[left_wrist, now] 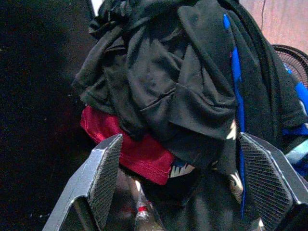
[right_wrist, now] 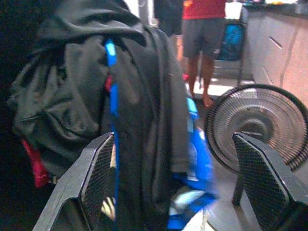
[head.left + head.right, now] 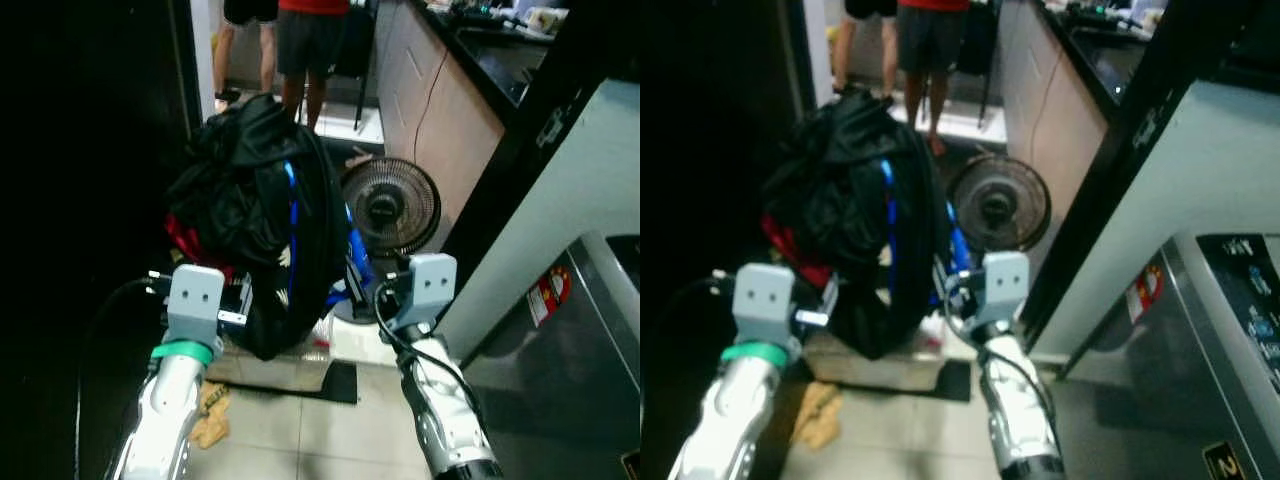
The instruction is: Clothes washing
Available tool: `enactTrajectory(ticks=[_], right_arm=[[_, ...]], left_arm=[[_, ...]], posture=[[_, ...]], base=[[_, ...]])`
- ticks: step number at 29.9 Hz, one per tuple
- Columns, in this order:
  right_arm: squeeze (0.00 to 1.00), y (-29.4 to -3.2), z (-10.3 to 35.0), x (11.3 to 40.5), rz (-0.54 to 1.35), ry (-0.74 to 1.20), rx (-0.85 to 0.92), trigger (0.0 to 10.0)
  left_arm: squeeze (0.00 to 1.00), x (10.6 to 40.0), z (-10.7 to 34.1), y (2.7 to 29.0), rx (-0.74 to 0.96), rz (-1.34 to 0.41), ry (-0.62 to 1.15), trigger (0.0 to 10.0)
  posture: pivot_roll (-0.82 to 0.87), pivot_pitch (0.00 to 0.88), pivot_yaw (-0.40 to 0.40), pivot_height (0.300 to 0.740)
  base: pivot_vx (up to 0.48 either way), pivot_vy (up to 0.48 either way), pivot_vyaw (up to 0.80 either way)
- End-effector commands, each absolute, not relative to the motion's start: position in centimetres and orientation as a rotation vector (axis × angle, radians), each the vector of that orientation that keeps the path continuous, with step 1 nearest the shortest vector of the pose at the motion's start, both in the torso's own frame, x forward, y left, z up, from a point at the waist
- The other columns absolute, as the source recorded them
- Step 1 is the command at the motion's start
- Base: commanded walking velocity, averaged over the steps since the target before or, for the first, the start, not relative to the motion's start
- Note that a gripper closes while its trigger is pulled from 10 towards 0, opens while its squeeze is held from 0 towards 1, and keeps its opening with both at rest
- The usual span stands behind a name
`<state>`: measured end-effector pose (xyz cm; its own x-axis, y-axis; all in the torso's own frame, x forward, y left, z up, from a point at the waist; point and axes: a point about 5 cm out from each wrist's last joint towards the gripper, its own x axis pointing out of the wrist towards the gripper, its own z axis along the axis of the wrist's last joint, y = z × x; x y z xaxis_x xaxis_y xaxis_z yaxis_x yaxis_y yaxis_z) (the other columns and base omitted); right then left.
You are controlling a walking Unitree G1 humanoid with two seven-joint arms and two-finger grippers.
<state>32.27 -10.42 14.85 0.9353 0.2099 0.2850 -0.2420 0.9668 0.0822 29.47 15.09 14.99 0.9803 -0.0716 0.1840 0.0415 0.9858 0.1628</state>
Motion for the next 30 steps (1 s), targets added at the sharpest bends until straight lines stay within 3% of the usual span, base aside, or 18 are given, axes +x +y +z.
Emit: enactTrajectory(ticks=[1,21,30], right_arm=[[0.0,-10.9,14.1,32.1,0.213,-0.254,0.12,10.0],[0.0,-11.8,16.6,32.4,0.197,-0.368,0.084,10.0],[0.0,-12.2,21.4,32.6,0.197,-0.54,0.032,10.0]], left_arm=[[0.0,29.3,14.6,14.7,0.143,-0.079,-0.188,10.0],[0.0,29.8,16.1,14.3,0.126,-0.086,-0.232,10.0],[0.0,30.6,18.8,14.0,0.098,-0.085,-0.314,10.0]], posture=[[0.03,0.0,-0.026,0.74],[0.03,0.0,-0.018,0.74],[0.02,0.0,-0.017,0.74]], base=[[0.277,0.0,0.0],[0.48,0.0,0.0],[0.48,0.0,0.0]])
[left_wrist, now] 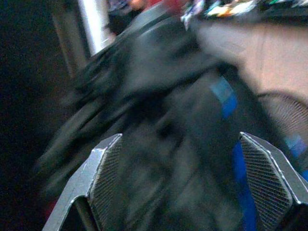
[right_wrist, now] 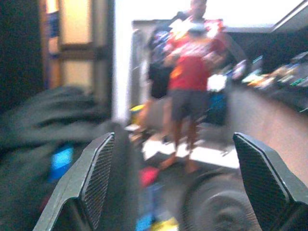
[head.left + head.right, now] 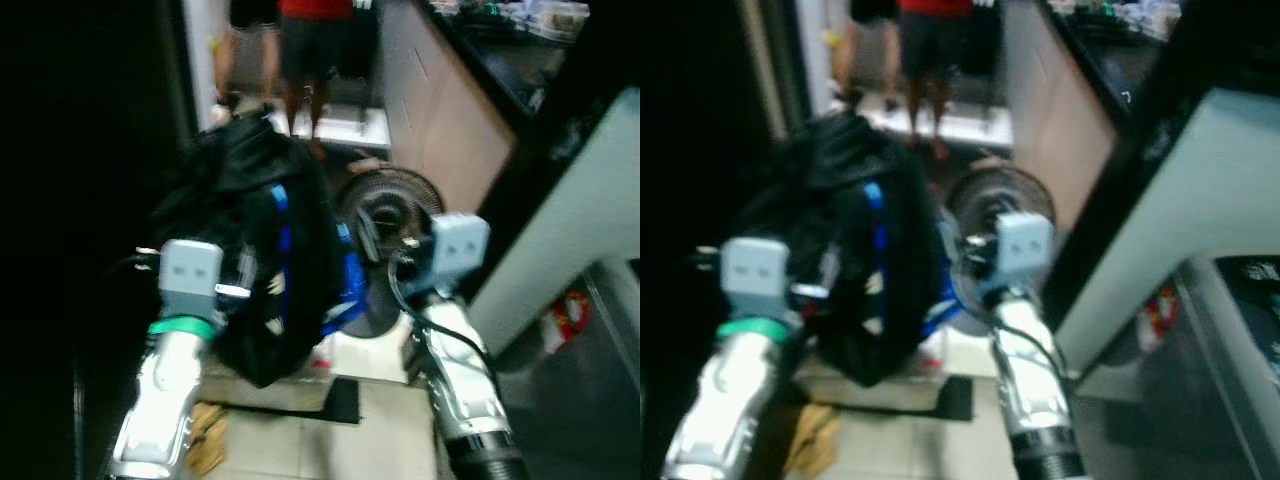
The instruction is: Clothes washing
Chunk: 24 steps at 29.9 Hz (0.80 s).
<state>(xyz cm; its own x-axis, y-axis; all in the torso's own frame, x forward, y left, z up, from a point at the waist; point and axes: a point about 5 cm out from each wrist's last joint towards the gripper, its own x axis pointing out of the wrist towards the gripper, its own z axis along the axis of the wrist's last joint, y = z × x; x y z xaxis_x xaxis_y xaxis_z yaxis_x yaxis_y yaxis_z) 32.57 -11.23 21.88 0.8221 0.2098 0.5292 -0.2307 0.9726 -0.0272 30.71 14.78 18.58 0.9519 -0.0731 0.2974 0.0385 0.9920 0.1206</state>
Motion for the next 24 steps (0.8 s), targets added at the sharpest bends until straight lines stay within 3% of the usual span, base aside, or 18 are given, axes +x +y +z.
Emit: enactTrajectory(ticks=[1,10,20,24], right_arm=[[0.0,-12.2,21.6,32.6,0.196,-0.545,0.033,10.0],[0.0,-12.2,21.9,32.4,0.2,-0.559,0.044,10.0],[0.0,-12.2,24.8,31.9,0.216,-0.664,0.02,10.0],[0.0,-12.0,25.0,32.0,0.226,-0.667,0.024,10.0]], left_arm=[[0.0,30.7,19.1,14.0,0.096,-0.086,-0.323,10.0],[0.0,31.0,20.3,14.0,0.086,-0.077,-0.342,10.0],[0.0,31.4,26.4,14.5,0.182,-0.051,-0.519,10.0],[0.0,32.2,29.8,16.2,0.26,0.0,-0.561,10.0]], posture=[[0.02,0.0,-0.017,0.74],[0.02,0.0,-0.014,0.74],[0.02,0.0,-0.014,0.74],[0.03,0.0,-0.02,0.74]], base=[[0.48,0.0,0.0],[0.398,0.0,0.0],[0.0,0.0,0.0],[0.0,0.0,0.0]])
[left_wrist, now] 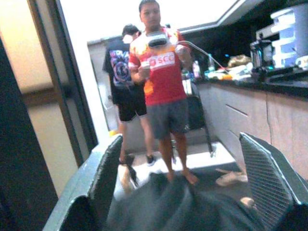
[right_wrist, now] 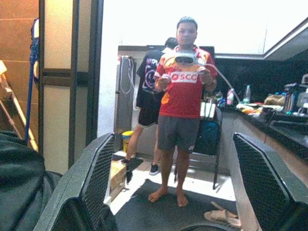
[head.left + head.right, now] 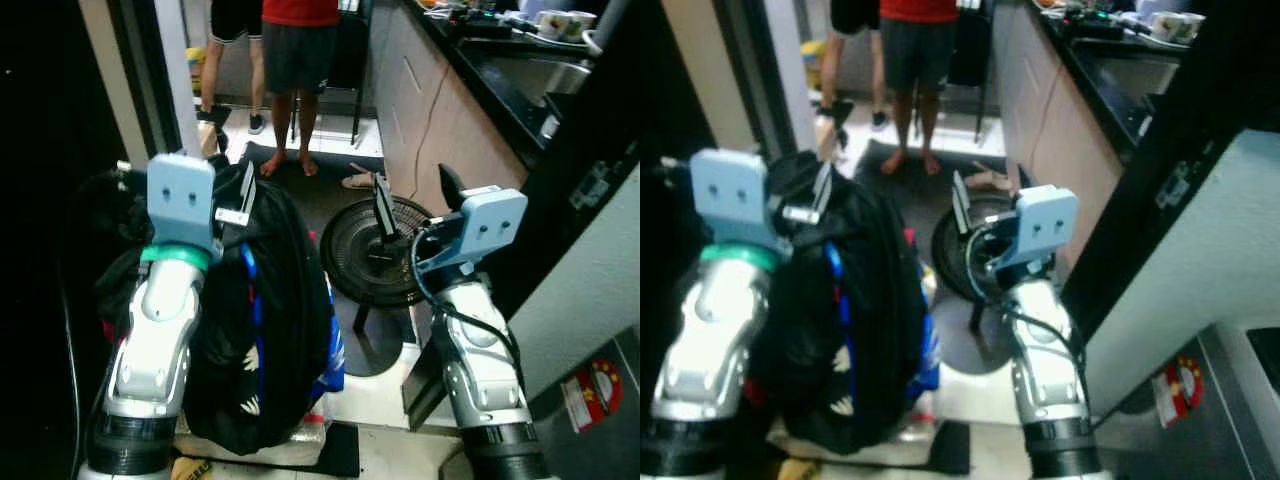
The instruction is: Clothes washing
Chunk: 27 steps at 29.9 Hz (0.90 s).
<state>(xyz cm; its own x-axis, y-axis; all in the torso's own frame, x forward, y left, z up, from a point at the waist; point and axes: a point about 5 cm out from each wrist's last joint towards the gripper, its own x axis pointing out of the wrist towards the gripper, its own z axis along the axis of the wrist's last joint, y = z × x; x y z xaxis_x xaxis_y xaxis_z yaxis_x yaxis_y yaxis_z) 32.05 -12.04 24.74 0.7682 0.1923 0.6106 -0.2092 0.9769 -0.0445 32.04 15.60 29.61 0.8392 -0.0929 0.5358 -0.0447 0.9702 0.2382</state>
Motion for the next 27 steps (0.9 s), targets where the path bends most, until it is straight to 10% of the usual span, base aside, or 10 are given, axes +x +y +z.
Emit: enactTrajectory(ticks=[1,10,27], right_arm=[[0.0,-11.9,24.8,32.1,0.231,-0.657,0.028,10.0],[0.0,-10.6,22.8,32.8,0.282,-0.564,0.051,10.0],[0.0,-8.3,20.6,33.2,0.361,-0.47,0.081,10.0]], left_arm=[[0.0,32.5,30.3,16.2,0.284,-0.003,-0.559,10.0],[0.0,36.1,29.5,16.6,0.538,0.056,-0.375,10.0],[0.0,37.4,24.0,22.7,0.444,0.107,-0.004,10.0]], posture=[[0.04,0.0,-0.027,0.74],[0.05,0.003,-0.041,0.74],[0.11,0.065,-0.063,0.74]], base=[[0.0,0.0,0.0],[0.0,0.0,0.0],[0.0,0.0,0.0]])
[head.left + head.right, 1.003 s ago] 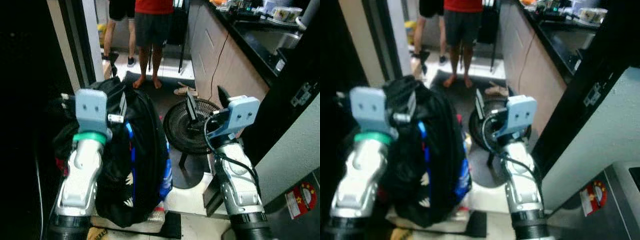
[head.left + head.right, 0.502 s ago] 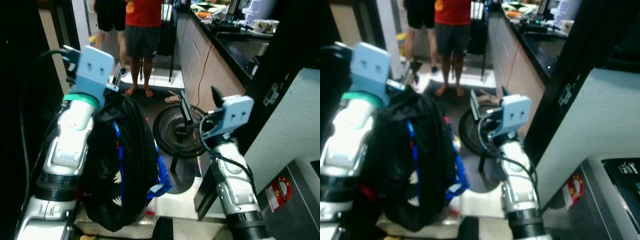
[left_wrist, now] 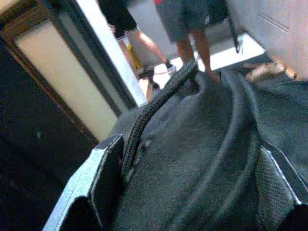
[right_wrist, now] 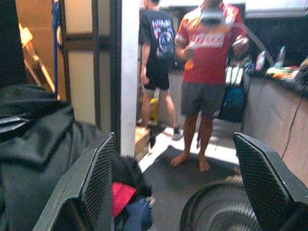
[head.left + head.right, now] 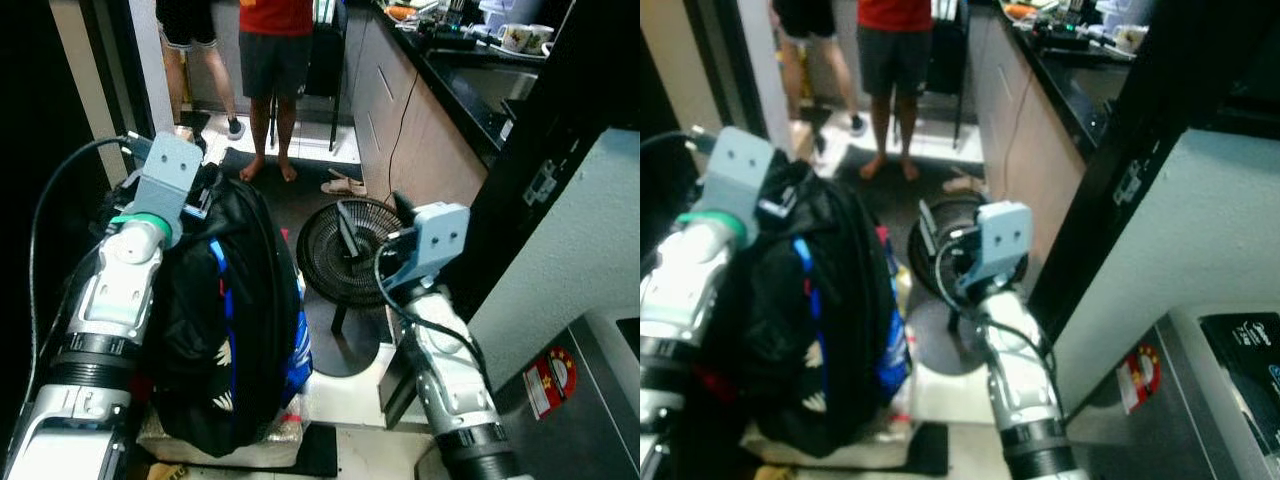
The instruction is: Clothes washing
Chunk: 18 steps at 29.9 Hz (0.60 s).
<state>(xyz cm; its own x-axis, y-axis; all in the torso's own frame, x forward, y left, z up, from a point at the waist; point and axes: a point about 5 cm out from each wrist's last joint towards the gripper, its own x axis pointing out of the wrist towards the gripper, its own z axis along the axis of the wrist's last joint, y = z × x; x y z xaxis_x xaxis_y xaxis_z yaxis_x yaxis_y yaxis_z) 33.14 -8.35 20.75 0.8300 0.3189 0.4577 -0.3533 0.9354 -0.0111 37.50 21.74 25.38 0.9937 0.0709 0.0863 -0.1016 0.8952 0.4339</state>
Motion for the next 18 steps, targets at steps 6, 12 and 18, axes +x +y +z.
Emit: enactTrajectory(ticks=[6,12,18], right_arm=[[0.0,-7.8,20.6,33.5,0.374,-0.469,0.089,10.0],[0.0,-8.0,20.6,33.6,0.372,-0.472,0.092,10.0],[0.0,-8.2,20.5,33.7,0.366,-0.472,0.088,10.0]], left_arm=[[0.0,37.3,22.6,23.6,0.464,0.124,0.053,10.0],[0.0,36.7,19.8,24.2,0.492,0.123,0.128,3.6],[0.0,36.5,19.3,24.0,0.489,0.119,0.131,0.0]], posture=[[0.14,0.058,-0.059,0.74],[0.14,0.051,-0.063,0.74],[0.14,0.053,-0.066,0.74]], base=[[0.0,0.0,0.0],[0.0,0.0,0.0],[0.0,0.0,0.0]])
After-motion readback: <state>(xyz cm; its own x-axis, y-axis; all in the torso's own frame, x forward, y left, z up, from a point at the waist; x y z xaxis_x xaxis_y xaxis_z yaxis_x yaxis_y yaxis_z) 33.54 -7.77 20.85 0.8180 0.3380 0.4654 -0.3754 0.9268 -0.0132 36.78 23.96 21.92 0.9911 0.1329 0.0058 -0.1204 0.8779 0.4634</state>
